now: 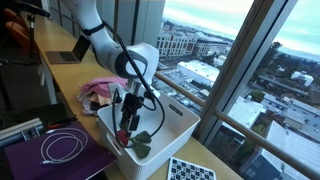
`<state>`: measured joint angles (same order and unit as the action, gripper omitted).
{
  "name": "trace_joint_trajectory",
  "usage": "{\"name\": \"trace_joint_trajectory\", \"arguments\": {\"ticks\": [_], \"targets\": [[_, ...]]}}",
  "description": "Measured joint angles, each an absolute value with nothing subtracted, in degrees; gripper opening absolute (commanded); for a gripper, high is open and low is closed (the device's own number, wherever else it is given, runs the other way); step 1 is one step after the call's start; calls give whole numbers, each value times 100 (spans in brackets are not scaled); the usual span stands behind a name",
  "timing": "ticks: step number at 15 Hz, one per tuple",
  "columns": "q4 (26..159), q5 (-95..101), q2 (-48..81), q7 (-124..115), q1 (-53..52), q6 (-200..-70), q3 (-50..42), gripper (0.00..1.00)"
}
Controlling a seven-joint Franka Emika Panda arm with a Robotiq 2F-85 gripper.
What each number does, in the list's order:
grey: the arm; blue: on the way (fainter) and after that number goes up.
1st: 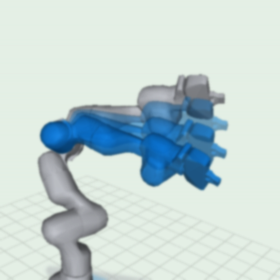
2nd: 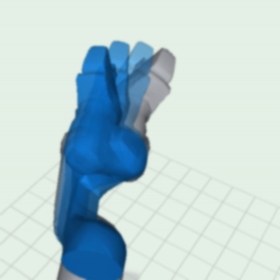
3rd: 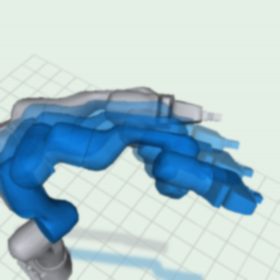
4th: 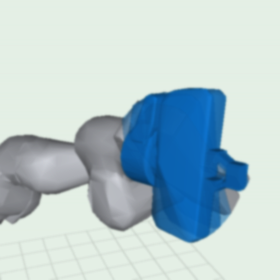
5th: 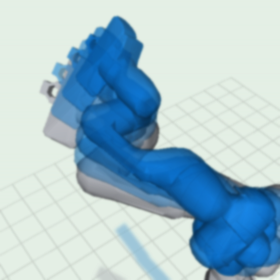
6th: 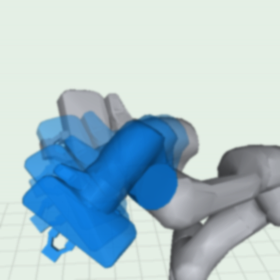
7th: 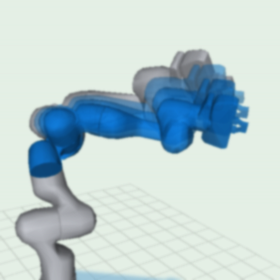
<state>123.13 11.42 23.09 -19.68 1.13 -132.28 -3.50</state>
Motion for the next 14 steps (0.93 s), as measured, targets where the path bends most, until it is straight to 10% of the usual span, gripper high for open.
{"name": "trace_joint_trajectory", "arguments": {"ticks": [4, 5, 14], "targets": [[12129, 919, 2856, -1859, 121, -13260, -433, 98], [12063, 881, 2981, -1822, 129, -13261, -456, 74], [11548, 687, 3497, -1668, 142, -13183, -521, 16]]}}
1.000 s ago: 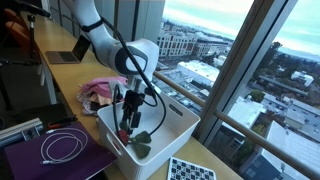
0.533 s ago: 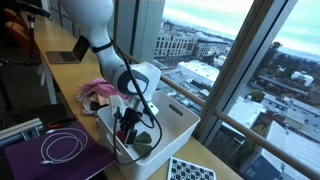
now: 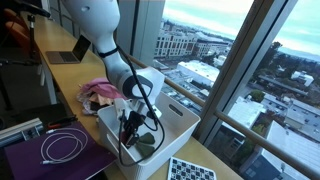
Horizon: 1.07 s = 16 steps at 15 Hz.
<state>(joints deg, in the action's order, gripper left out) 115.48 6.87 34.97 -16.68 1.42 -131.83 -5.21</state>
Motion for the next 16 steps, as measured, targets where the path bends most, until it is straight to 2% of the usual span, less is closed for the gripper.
{"name": "trace_joint_trajectory", "arguments": {"ticks": [2, 10, 16], "targets": [[11505, 686, 3370, -1667, 121, -13164, -521, 3], [11462, 752, 1554, -1674, -216, -12499, -450, 5], [11078, 874, 675, -1863, -858, -12108, 264, 5]]}}
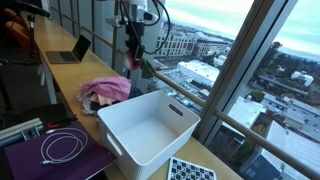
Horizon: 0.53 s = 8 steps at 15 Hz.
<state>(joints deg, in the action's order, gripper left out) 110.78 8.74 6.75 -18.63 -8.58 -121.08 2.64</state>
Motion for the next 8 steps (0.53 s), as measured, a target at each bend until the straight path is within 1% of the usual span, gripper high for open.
{"name": "trace_joint_trajectory", "arguments": {"ticks": [3, 6, 7, 8], "targets": [[10699, 942, 778, -2187, -1290, -12010, 737, 5], [10386, 996, 1189, -2425, -1649, -12011, 1015, 5], [10305, 1021, 1373, -2459, -1747, -12012, 1049, 43], [10229, 1059, 1584, -2492, -1845, -12014, 1062, 45]]}}
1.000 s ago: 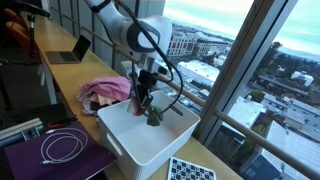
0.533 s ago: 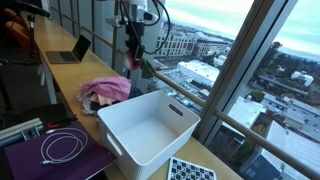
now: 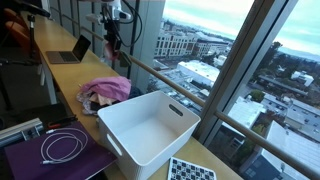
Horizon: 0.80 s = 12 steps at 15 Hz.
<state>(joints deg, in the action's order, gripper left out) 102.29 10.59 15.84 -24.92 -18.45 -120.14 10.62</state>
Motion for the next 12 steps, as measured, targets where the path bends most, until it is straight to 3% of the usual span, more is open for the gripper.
{"name": "trace_joint_trajectory", "arguments": {"ticks": [8, 12], "targets": [[9769, 1148, 2651, -2528, -2199, -12018, 1057, 99], [9759, 1137, 2651, -2510, -2283, -12017, 1057, 100]]}}
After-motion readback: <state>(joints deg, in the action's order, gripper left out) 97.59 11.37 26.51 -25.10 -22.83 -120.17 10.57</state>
